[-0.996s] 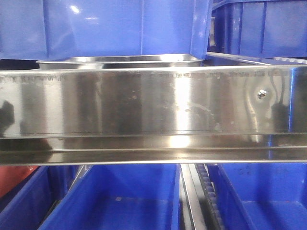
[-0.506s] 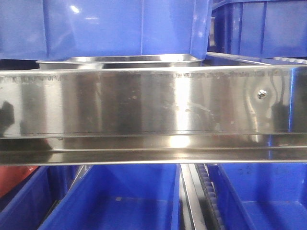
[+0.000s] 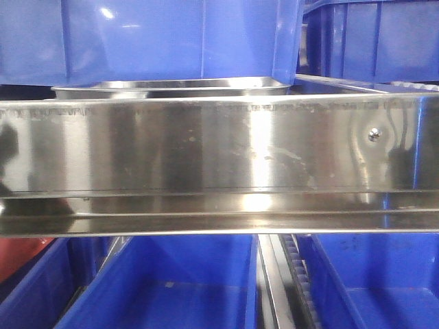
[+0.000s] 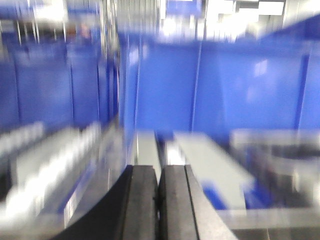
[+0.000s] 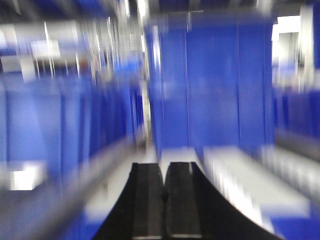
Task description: Stack silver trays without gaps
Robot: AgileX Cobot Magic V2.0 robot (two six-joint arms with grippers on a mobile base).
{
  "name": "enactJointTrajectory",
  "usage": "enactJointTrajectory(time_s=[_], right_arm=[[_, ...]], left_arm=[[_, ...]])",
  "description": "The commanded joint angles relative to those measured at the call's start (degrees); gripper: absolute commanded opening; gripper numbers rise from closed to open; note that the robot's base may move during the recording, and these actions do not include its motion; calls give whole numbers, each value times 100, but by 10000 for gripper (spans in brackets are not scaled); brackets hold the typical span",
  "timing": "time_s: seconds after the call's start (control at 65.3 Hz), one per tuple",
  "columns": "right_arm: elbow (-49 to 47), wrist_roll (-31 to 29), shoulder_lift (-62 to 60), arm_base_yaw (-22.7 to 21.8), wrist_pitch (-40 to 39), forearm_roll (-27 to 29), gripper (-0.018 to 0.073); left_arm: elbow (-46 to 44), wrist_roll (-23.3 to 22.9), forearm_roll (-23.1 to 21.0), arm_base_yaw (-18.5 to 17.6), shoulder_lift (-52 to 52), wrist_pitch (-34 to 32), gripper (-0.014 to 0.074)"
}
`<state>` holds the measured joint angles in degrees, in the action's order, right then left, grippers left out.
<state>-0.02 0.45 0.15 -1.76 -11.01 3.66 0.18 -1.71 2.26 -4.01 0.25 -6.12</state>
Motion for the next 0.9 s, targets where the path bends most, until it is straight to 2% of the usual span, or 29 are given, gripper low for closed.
enactJointTrajectory(time_s=[0.0,0.077,0.153,0.23,0.306,0.352,0.46,0.659,0.797,0.889], right_arm=[[2,-45,-15,-23,-1258,11,-79],[-10,-45,-15,-23,-1642,11,-79],[-419,-45,-15,-23,-1517,11,-79],[-1033,-45,-15,-23,-911,11,-79],[-1747,-45,-15,-23,15,11,-79],[-2138,-45,-15,-23,658,11,-79],[-3042,-45,418,-23,2123,11,-79],[-4266,4,1827,-23,4322,175,-79],[-5060,4,3010,-23,5496,256,-79],[-5308,4,3654,-23,5664,256,-79]], left_arm=[[-18,-4,12,25,-25,-896,-16],[-112,-4,12,25,-25,-1058,-16],[-489,-4,12,25,-25,-835,-16],[-950,-4,12,25,-25,-656,-16],[-1410,-4,12,25,-25,-324,-16],[-1745,-4,95,25,31,46,-16],[-2416,-4,399,25,431,1514,-16],[-3408,-4,411,25,1636,3113,-16],[-4185,-4,411,25,2766,4354,-16],[-4424,-4,411,25,3372,4486,-16]])
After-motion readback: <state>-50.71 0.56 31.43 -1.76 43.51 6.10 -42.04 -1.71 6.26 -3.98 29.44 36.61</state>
